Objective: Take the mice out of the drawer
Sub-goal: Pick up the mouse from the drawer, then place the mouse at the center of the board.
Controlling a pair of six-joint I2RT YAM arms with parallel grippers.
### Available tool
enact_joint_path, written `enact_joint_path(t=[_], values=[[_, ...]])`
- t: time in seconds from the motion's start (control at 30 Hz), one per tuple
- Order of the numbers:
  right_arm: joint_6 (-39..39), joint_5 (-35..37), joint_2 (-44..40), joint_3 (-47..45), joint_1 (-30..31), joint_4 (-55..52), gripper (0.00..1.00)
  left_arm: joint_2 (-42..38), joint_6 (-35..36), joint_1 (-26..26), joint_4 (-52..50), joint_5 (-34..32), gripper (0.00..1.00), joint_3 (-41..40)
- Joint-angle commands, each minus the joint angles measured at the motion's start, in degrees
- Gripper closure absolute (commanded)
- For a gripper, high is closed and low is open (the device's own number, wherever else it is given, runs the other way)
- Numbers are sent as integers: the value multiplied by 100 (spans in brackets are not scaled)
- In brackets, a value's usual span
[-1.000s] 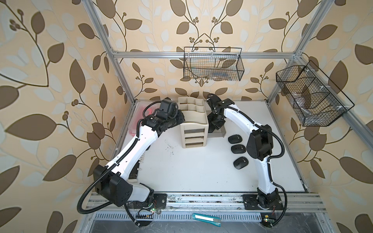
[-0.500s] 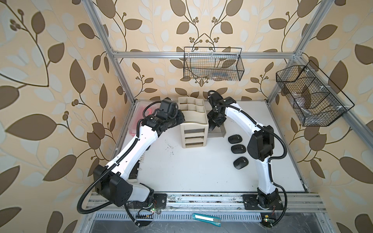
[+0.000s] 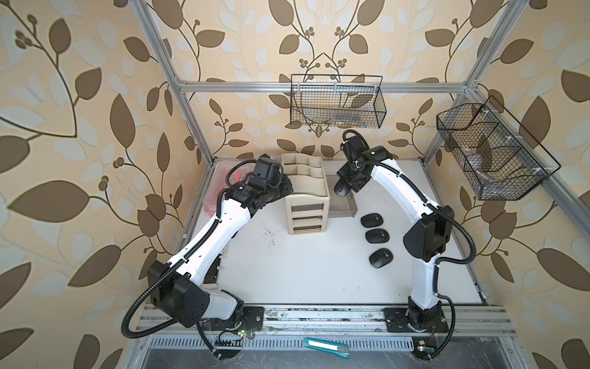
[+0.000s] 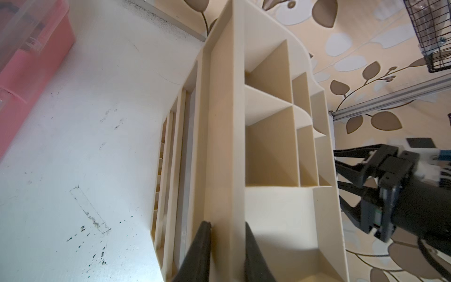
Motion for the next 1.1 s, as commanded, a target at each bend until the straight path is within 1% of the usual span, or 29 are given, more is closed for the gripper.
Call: enact_joint_path(t=[0.0, 0.07, 0.13, 0.23, 0.33, 0.4, 0.47, 0.6, 0.67, 0.8, 0.9, 0.97, 1.07], values=[[86, 109, -422, -321, -248, 148, 38, -211, -68, -16, -336, -378, 79, 44], [126, 90, -591, -606, -435, 331, 37, -272, -58, -16, -381, -387, 79, 39], [190, -83, -722, -926, -668, 508, 37, -328, -39, -16, -399, -346, 80, 28], [247, -159, -858, -1378, -935, 795, 37, -387, -23, -8, -424, -462, 80, -6], [251, -73, -791, -1616, -1117, 885, 37, -380, 11, 1, -417, -325, 80, 20], [355, -167, -725, -1829, -1211, 1019, 37, -360, 40, 8, -452, -180, 80, 66], [465, -285, -688, -2120, -1266, 1365, 37, -345, 58, 34, -456, 18, 80, 71], [794, -118, -599, -2445, -1312, 1697, 37, -365, 133, 44, -531, 171, 80, 109], [928, -181, -470, -2518, -1353, 1801, 37, -357, 152, 45, -574, 233, 80, 141], [1091, -303, -143, -2579, -1364, 1906, 37, -392, 155, 45, -569, 194, 80, 107], [1289, -230, -92, -2798, -1375, 2133, 36, -388, 154, 45, -567, 202, 80, 120], [1431, -272, -72, -3004, -1408, 2362, 36, -376, 146, 45, -542, 211, 80, 102], [1605, -349, 62, -3146, -1488, 2433, 36, -366, 128, 45, -506, 194, 80, 77]])
